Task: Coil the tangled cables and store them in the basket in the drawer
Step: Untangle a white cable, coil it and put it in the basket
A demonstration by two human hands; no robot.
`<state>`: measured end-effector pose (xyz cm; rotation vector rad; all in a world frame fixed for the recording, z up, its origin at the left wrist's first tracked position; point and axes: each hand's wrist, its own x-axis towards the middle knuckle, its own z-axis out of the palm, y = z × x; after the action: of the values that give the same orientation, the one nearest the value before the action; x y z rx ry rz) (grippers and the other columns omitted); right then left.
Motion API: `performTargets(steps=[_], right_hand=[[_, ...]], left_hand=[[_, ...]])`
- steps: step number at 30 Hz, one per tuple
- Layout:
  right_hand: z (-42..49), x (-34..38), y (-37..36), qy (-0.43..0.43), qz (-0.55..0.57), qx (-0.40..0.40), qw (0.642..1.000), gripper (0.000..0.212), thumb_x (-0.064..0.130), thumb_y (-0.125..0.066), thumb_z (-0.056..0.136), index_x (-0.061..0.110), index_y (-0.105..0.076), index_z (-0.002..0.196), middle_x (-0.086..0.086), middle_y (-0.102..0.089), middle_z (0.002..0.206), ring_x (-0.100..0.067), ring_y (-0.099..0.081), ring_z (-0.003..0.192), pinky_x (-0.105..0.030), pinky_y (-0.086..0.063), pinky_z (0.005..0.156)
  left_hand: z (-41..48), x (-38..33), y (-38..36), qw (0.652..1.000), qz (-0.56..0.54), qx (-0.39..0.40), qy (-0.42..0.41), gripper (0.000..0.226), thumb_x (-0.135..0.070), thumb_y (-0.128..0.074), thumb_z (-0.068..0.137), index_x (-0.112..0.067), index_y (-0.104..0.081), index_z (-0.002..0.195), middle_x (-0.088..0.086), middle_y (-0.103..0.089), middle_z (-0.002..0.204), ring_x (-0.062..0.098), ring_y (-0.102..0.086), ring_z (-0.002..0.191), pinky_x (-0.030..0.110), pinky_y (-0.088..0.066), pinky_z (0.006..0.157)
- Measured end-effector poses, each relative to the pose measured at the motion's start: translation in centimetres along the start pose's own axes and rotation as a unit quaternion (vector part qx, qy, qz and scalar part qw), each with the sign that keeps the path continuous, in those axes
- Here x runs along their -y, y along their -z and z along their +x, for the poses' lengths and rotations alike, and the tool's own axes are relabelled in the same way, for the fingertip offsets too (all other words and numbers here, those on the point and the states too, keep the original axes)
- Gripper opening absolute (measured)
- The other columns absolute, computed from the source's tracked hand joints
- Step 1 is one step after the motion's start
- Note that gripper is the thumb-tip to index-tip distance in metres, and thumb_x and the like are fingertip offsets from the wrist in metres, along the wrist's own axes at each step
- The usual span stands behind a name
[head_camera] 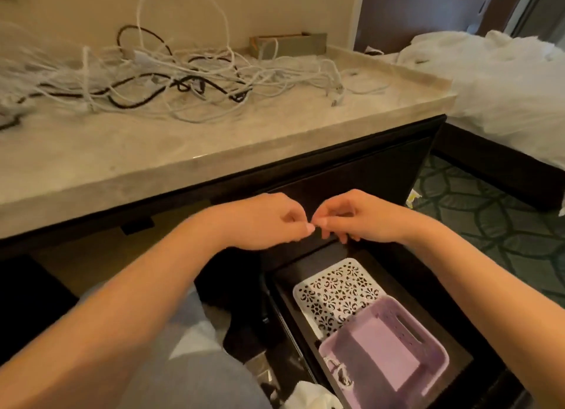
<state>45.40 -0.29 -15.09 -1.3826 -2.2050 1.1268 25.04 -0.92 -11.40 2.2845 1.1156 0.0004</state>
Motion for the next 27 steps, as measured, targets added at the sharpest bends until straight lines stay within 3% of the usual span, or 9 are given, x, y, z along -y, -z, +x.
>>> performTargets(steps=[6, 9, 15, 21, 24, 27], right_hand=[[1.9, 9.6, 3.2, 0.086, -0.060, 0.009, 0.994, 0.017, 0.030, -0.054, 0.093, 0.019, -0.068, 0.096, 0.006, -0.068, 0.078, -0.006, -0.055, 0.061, -0.025, -0.043, 0.055], [4.4, 13.3, 4.0, 0.119, -0.087, 0.014, 0.989, 0.017, 0.027, -0.055, 0.093, 0.016, -0.068, 0.097, 0.007, -0.068, 0.075, -0.006, -0.056, 0.060, -0.025, -0.045, 0.055], [10.5, 20.5, 3.9, 0.152, -0.158, 0.042, 0.975, 0.017, 0.027, -0.053, 0.095, 0.018, -0.066, 0.100, 0.005, -0.069, 0.081, -0.005, -0.062, 0.065, -0.021, -0.047, 0.058], [17.7, 26.4, 2.4, 0.195, -0.195, 0.036, 0.961, 0.016, 0.016, -0.052, 0.096, 0.006, -0.065, 0.098, -0.003, -0.066, 0.078, -0.011, -0.065, 0.063, -0.021, -0.052, 0.058], [21.1, 28.5, 2.2, 0.203, -0.206, -0.003, 0.957, 0.012, 0.013, -0.052, 0.095, 0.012, -0.063, 0.093, -0.008, -0.067, 0.081, -0.020, -0.065, 0.070, -0.035, -0.057, 0.067], [24.3, 29.8, 2.2, 0.218, -0.238, -0.057, 0.945, 0.013, 0.010, -0.052, 0.093, 0.017, -0.062, 0.090, 0.004, -0.061, 0.078, -0.017, -0.060, 0.074, -0.032, -0.051, 0.070]], left_hand=[[-7.1, -1.7, 8.3, 0.995, 0.040, -0.095, -0.004, 0.029, -0.035, -0.047, 0.096, -0.014, -0.067, 0.098, -0.002, -0.069, 0.089, 0.011, -0.064, 0.085, 0.029, -0.049, 0.083], [-10.3, -1.1, 11.2, 0.990, 0.064, -0.120, 0.042, 0.029, -0.039, -0.045, 0.096, -0.019, -0.065, 0.099, -0.009, -0.068, 0.090, 0.002, -0.063, 0.085, 0.027, -0.050, 0.086], [-15.7, 2.3, 16.1, 0.977, 0.058, -0.164, 0.121, 0.031, -0.037, -0.044, 0.097, -0.014, -0.062, 0.110, -0.007, -0.069, 0.099, 0.003, -0.065, 0.092, 0.023, -0.050, 0.088], [-18.4, 7.8, 20.4, 0.955, -0.003, -0.234, 0.180, 0.030, -0.029, -0.045, 0.099, -0.008, -0.062, 0.111, -0.002, -0.068, 0.103, 0.006, -0.064, 0.091, 0.016, -0.046, 0.075], [-18.7, 10.1, 21.9, 0.943, 0.015, -0.263, 0.204, 0.031, -0.032, -0.046, 0.099, -0.013, -0.062, 0.117, -0.002, -0.066, 0.108, 0.011, -0.062, 0.101, 0.021, -0.046, 0.083], [-18.1, 12.0, 22.7, 0.932, 0.023, -0.282, 0.226, 0.031, -0.034, -0.049, 0.098, -0.019, -0.060, 0.122, -0.004, -0.062, 0.116, 0.014, -0.058, 0.108, 0.032, -0.045, 0.097]])
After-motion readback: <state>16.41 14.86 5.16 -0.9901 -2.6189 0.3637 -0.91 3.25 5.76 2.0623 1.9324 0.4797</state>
